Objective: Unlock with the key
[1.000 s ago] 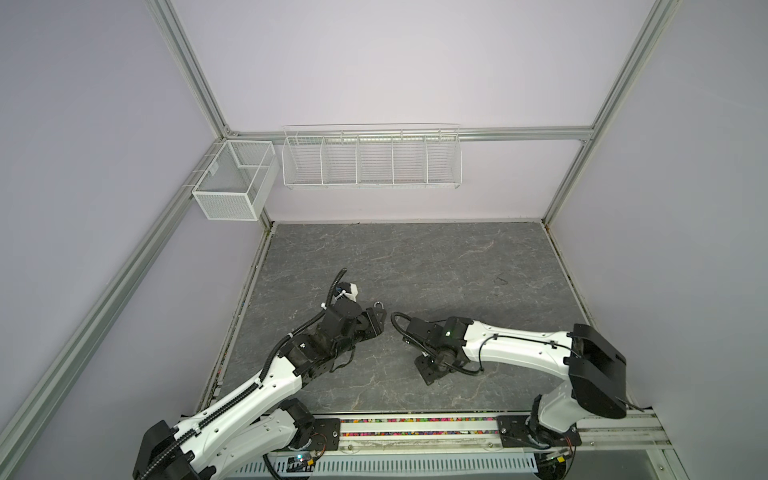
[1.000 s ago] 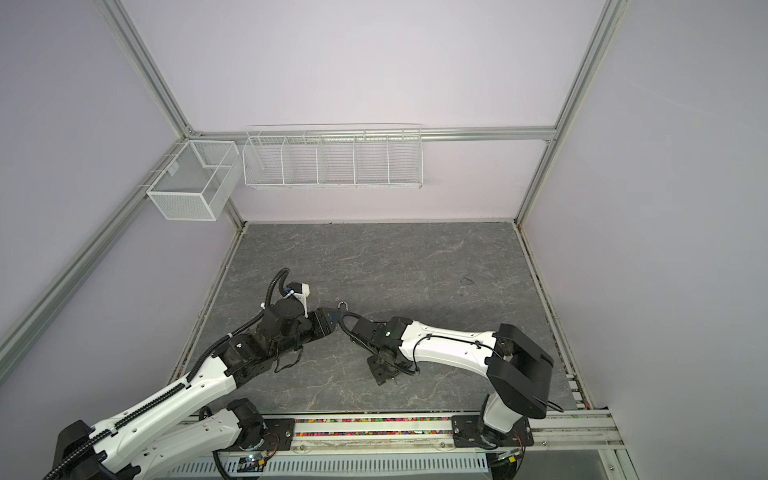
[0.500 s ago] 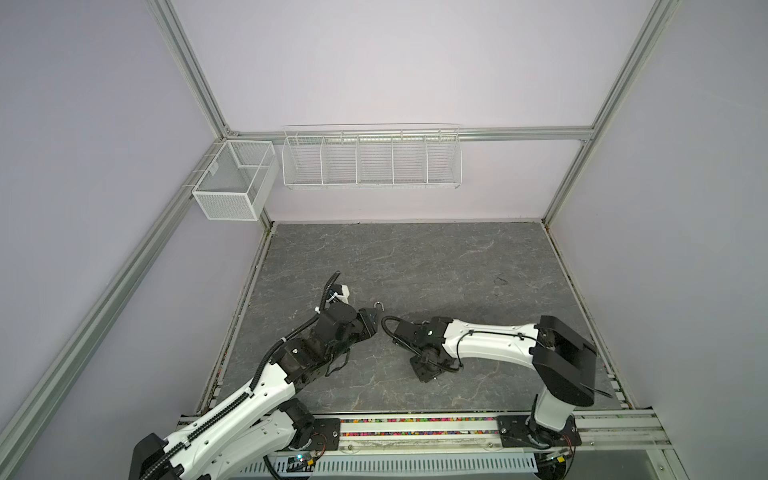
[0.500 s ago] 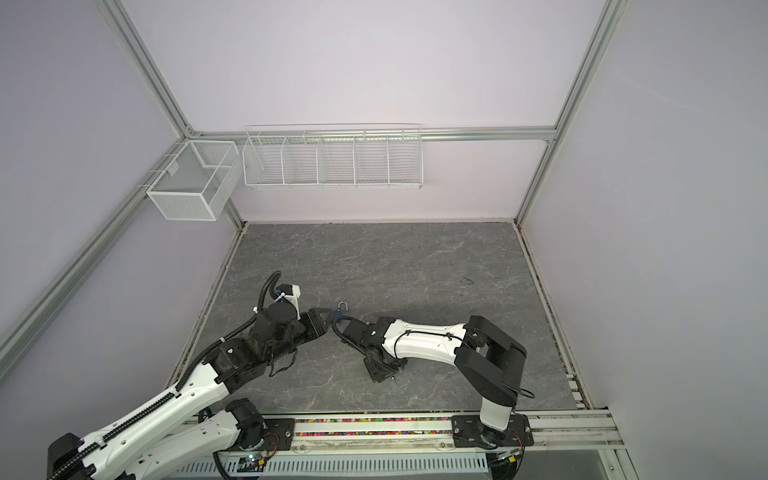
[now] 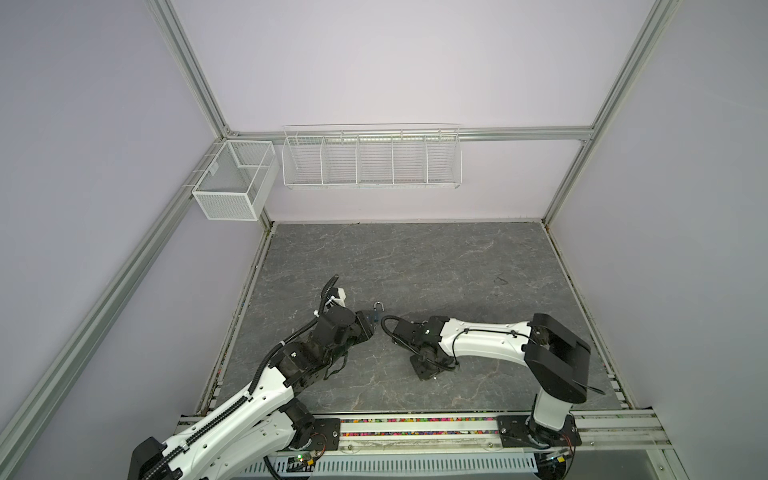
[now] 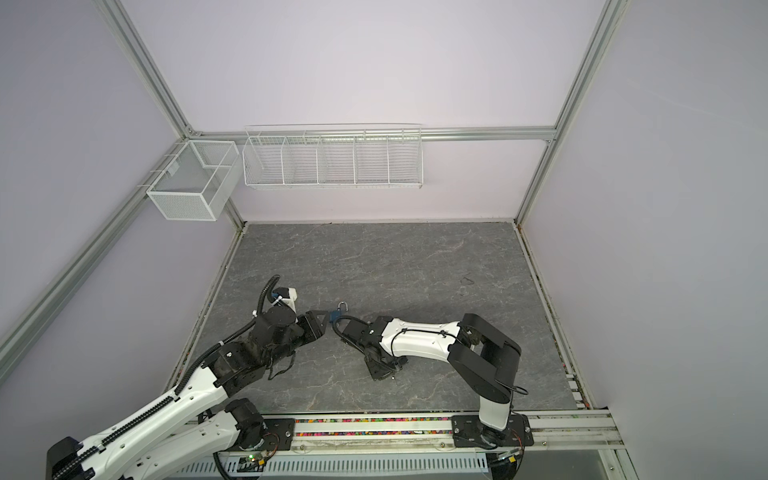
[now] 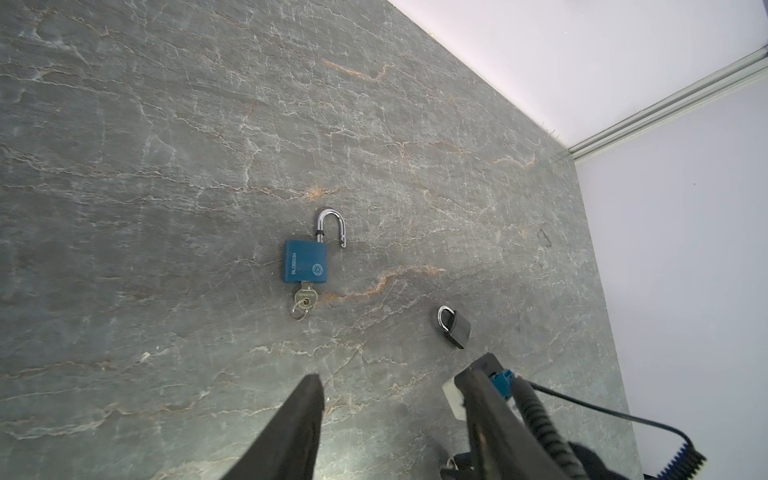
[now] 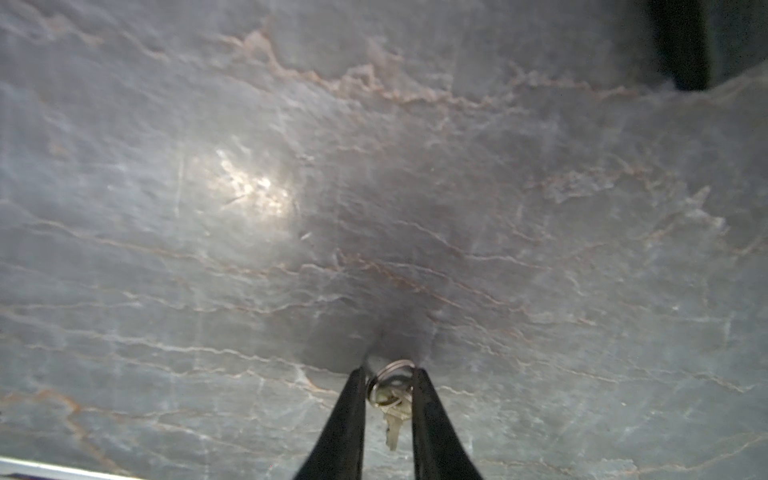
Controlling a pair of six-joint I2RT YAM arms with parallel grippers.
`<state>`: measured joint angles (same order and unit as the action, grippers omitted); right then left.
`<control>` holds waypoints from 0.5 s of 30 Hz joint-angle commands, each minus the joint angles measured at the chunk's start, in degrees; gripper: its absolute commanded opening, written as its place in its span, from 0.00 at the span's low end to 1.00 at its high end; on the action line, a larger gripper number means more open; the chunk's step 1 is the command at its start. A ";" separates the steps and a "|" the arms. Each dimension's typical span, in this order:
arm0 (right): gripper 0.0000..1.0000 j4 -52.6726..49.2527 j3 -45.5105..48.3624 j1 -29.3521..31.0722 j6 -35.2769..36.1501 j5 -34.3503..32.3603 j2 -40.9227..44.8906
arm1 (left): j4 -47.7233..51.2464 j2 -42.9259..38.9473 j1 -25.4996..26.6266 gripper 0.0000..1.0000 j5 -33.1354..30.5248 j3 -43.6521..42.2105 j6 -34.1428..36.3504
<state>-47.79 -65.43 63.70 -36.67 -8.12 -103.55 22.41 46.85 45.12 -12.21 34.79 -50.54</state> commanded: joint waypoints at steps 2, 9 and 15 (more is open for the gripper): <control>0.22 -0.24 -0.77 -0.77 -0.85 -0.67 -1.23 | 0.01 0.01 0.16 0.55 -0.82 -0.07 -0.66; 0.20 0.65 -0.30 -0.96 -0.80 0.01 -1.22 | -0.06 0.38 0.18 0.55 -0.85 -0.07 -0.62; 0.25 0.70 0.29 -1.02 -1.09 0.83 -0.63 | -0.17 0.73 0.20 0.55 -0.53 -0.13 -0.90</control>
<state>-47.24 -65.47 62.98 -36.67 -7.84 -104.12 22.37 47.37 45.12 -12.19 34.79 -50.54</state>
